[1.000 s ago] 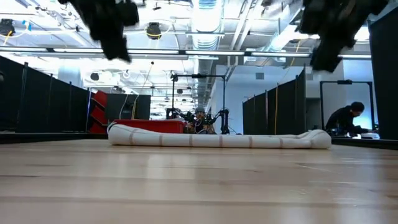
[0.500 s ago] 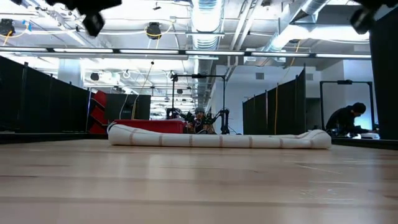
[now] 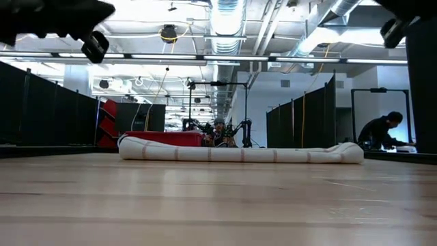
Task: Roll towel
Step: Return to Home Position
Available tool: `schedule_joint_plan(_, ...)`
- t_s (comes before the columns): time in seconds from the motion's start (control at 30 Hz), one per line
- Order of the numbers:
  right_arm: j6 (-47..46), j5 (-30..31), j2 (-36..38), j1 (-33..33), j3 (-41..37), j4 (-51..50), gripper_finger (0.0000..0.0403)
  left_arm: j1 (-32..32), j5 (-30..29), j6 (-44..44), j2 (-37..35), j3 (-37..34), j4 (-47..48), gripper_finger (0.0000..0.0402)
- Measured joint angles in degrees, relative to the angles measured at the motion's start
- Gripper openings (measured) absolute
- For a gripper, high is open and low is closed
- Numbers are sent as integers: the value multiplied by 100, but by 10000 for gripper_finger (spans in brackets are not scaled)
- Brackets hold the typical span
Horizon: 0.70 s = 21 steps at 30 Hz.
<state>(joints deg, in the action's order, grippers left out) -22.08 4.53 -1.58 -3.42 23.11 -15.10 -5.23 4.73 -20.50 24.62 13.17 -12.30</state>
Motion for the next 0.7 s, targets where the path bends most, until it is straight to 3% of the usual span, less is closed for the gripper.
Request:
schedule_joint_plan(0.17, 213, -62, 47, -6, -961, 1571, 8, -130, 298, -49, 7, -942, -2075, 0)
schedule_joint_plan(0.27, 339, -70, 46, -37, -1535, 2635, 8, -176, 319, -24, 14, -1245, -2659, 0)
schedule_joint_plan(0.43, 566, -72, 55, -36, -2260, 3941, 8, -189, 609, 152, 0, -1245, -2615, 0)
schedule_joint_plan(0.7, 1009, -70, 50, -26, -2260, 3389, 8, -161, 797, 486, -2, -1262, -1838, 0)
